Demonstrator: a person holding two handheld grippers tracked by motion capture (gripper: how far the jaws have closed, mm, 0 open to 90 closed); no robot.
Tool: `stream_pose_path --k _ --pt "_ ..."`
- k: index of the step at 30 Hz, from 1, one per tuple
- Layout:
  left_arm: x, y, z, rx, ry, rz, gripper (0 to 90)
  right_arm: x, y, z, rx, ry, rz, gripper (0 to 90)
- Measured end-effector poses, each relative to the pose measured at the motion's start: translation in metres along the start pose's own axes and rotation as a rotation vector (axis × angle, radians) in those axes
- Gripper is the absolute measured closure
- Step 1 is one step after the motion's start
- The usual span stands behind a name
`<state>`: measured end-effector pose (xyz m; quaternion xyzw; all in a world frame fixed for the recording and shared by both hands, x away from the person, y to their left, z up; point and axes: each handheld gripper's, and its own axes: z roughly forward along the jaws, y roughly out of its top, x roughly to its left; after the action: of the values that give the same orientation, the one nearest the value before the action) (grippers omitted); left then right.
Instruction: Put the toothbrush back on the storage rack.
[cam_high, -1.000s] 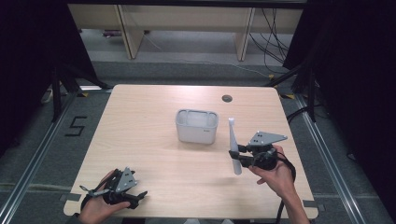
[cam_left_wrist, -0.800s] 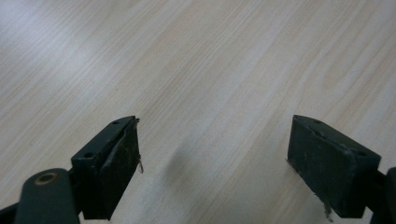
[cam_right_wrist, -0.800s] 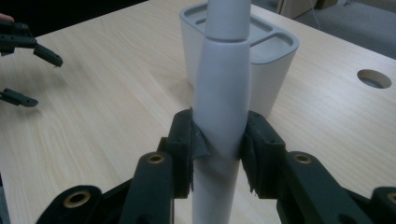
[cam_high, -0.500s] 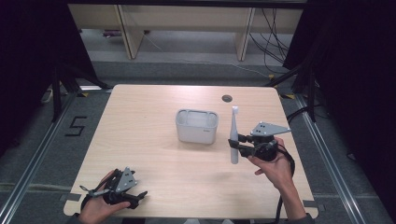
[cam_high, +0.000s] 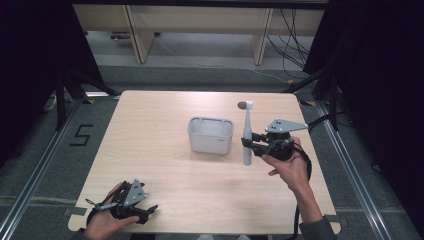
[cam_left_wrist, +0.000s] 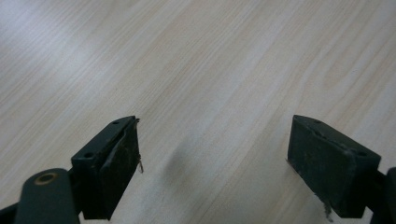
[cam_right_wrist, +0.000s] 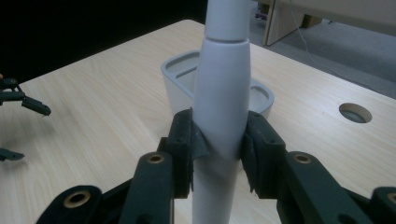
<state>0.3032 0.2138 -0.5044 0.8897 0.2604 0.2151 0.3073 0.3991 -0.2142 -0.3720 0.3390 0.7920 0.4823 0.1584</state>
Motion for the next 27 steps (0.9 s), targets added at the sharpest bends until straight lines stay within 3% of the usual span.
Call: stream_pose_path --k 2,6,10,14,18,20,21,23,26,27 --pt "0.000 0.000 0.000 -0.002 -0.001 -0.002 16.3 -0.005 0.003 0.003 -0.022 -0.011 -0.018 66.7" --pt "0.000 0.000 0.000 0.000 0.001 0.000 16.4 -0.008 0.010 0.007 -0.027 0.000 0.005 66.6" --pt "0.000 0.000 0.000 0.002 0.001 0.001 16.4 -0.010 0.016 0.009 -0.029 -0.017 -0.009 66.6" --pt "0.000 0.000 0.000 0.001 0.000 0.001 16.4 -0.011 0.022 0.015 -0.049 -0.018 0.019 66.6" --pt "0.000 0.000 -0.001 0.000 0.001 0.002 16.4 -0.014 0.030 0.018 -0.037 0.004 0.049 66.6" --pt "0.001 0.000 -0.001 0.001 0.001 0.002 16.4 -0.015 0.034 0.021 -0.034 -0.001 0.035 66.6" --pt "0.000 0.000 -0.001 0.000 0.001 0.002 16.4 -0.014 0.037 0.022 -0.030 0.000 0.059 66.6" --pt "0.000 0.000 -0.001 0.000 0.001 0.002 16.4 -0.015 0.038 0.023 -0.042 -0.004 0.034 66.6" --pt "0.000 0.000 -0.001 0.000 0.003 0.003 16.4 -0.015 0.042 0.025 -0.040 0.003 0.062 66.6" --pt "0.000 0.000 -0.001 -0.002 0.002 0.002 16.4 -0.017 0.044 0.026 -0.041 0.002 0.048 66.7"
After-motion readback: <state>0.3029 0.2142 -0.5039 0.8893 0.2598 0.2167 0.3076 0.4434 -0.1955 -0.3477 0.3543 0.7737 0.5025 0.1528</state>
